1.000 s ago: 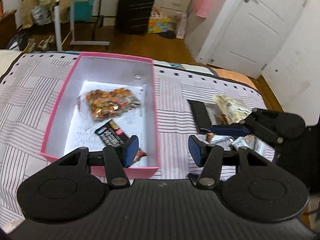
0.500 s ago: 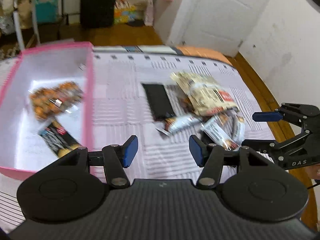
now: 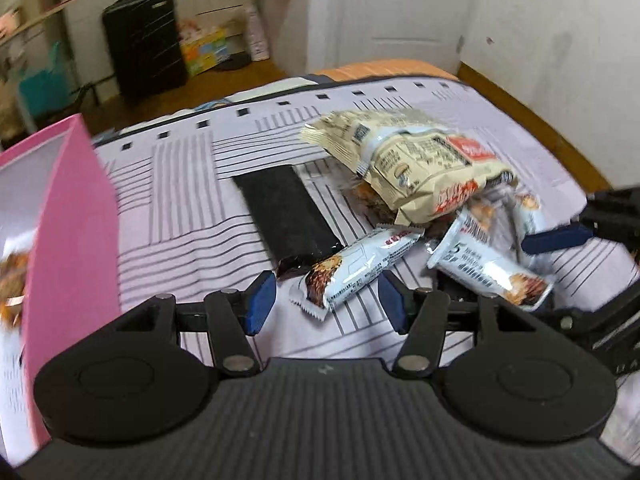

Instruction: Organize snacks

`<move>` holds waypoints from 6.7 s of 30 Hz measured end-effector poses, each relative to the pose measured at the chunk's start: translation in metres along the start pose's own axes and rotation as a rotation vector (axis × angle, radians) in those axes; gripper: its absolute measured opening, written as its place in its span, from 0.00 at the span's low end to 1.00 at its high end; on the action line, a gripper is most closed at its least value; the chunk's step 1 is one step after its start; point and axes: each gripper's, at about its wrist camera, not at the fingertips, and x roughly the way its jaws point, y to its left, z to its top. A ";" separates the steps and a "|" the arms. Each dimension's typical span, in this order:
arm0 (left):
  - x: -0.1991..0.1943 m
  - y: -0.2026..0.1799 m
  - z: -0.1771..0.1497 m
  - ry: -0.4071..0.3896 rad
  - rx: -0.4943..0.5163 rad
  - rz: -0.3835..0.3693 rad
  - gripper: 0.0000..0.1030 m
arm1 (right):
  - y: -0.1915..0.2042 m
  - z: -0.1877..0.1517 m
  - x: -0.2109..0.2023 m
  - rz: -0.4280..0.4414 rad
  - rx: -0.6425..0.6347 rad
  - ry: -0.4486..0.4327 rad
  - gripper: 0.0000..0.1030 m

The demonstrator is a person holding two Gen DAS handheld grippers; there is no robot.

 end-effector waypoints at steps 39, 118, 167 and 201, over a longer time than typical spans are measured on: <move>-0.006 0.011 -0.015 0.168 -0.167 -0.126 0.25 | 0.036 -0.015 -0.025 0.030 0.149 0.030 0.28; -0.231 0.143 -0.048 -0.076 -0.418 0.120 0.44 | 0.126 0.094 -0.112 0.152 -0.176 -0.122 0.46; 0.047 -0.047 -0.015 0.123 -0.128 -0.345 0.43 | 0.042 -0.079 0.004 -0.279 0.334 -0.158 0.89; -0.121 0.011 -0.039 0.041 -0.322 -0.238 0.46 | 0.129 0.004 -0.079 -0.074 0.087 -0.229 0.91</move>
